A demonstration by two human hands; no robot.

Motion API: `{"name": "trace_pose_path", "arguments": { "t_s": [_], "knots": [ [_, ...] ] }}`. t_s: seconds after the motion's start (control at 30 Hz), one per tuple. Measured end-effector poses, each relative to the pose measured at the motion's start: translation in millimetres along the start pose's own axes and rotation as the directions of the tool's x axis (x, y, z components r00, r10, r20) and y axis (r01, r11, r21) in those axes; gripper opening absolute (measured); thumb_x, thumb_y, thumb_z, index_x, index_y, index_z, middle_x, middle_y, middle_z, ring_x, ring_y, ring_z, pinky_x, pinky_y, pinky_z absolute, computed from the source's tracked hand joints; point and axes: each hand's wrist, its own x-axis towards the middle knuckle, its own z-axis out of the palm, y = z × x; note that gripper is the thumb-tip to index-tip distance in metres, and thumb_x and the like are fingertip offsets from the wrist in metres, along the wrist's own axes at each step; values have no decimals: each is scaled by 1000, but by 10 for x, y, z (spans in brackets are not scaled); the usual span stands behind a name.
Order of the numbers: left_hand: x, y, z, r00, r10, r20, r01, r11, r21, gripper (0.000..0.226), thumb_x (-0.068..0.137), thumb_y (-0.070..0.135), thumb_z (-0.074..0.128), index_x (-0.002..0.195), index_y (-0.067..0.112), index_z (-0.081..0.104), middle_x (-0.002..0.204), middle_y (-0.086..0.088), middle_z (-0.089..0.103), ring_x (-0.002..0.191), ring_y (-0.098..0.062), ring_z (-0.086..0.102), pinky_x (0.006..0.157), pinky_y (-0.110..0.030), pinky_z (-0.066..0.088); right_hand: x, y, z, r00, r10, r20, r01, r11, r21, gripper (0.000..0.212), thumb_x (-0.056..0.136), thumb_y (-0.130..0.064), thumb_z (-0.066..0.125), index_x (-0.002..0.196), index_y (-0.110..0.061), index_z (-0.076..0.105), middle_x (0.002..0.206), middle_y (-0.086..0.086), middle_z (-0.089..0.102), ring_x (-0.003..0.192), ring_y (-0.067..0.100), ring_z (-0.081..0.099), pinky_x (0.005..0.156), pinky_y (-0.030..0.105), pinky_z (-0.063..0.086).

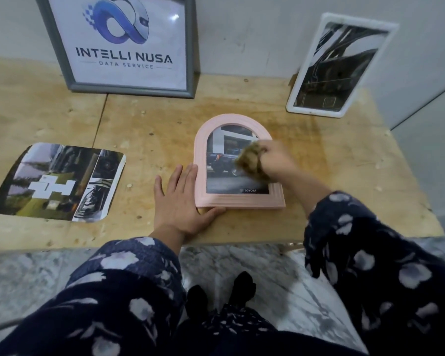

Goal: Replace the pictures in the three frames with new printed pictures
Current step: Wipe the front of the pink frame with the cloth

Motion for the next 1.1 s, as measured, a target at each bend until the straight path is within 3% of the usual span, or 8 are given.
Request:
{"name": "trace_pose_path", "arguments": {
  "t_s": [0.13,0.27,0.33,0.57,0.77,0.93,1.1],
  "knots": [
    [-8,-9,12,1000,3,-23,-3,1000,-31,112,67,93,20,153,22,8,161,10,10,148,-11,-2,117,-53,-5,341,-245,-72,963,-216,-160,170,950,-262,44,94,-1,38,123,-22,63,110,-2,63,93,20,59,78,31,50],
    [-13,-21,20,999,2,-47,-4,999,-44,109,69,91,26,152,22,13,160,10,16,148,-12,2,117,-54,-1,467,-71,117,973,-219,78,216,735,-642,50,89,7,38,128,-16,59,126,13,61,110,34,59,90,40,49],
    [-13,-17,24,999,5,-51,-8,999,-52,108,70,90,30,152,21,15,159,9,18,148,-13,4,117,-54,0,430,36,167,973,-212,86,210,678,-705,46,89,6,38,128,-12,55,123,14,62,110,34,58,88,39,46],
    [-16,-16,28,999,3,-45,-4,999,-34,108,70,90,27,152,21,13,160,7,16,149,-14,4,117,-55,-1,108,223,166,994,-111,6,86,739,-668,40,82,0,50,112,-21,65,108,7,66,99,30,60,71,28,40],
    [-17,-4,27,1000,7,-27,-8,1000,-11,111,69,92,17,153,21,9,161,7,12,149,-15,2,116,-56,0,-344,400,259,975,-202,-94,110,804,-585,25,84,-1,48,97,-15,63,101,5,64,90,27,57,65,27,27],
    [-19,5,17,1000,-1,-11,1,1000,7,113,67,92,11,154,21,6,162,7,10,149,-14,-1,117,-56,0,-476,386,384,972,-68,-225,-36,904,-425,36,85,-1,44,111,-18,64,103,5,65,89,26,53,68,26,28],
    [-9,10,28,1000,-4,3,4,1000,3,115,65,94,11,153,21,4,162,7,8,149,-14,-2,117,-56,-1,-427,235,578,983,-16,-183,-46,942,-333,27,89,-5,44,110,-11,60,100,11,64,95,32,56,69,29,30]
  ]
}}
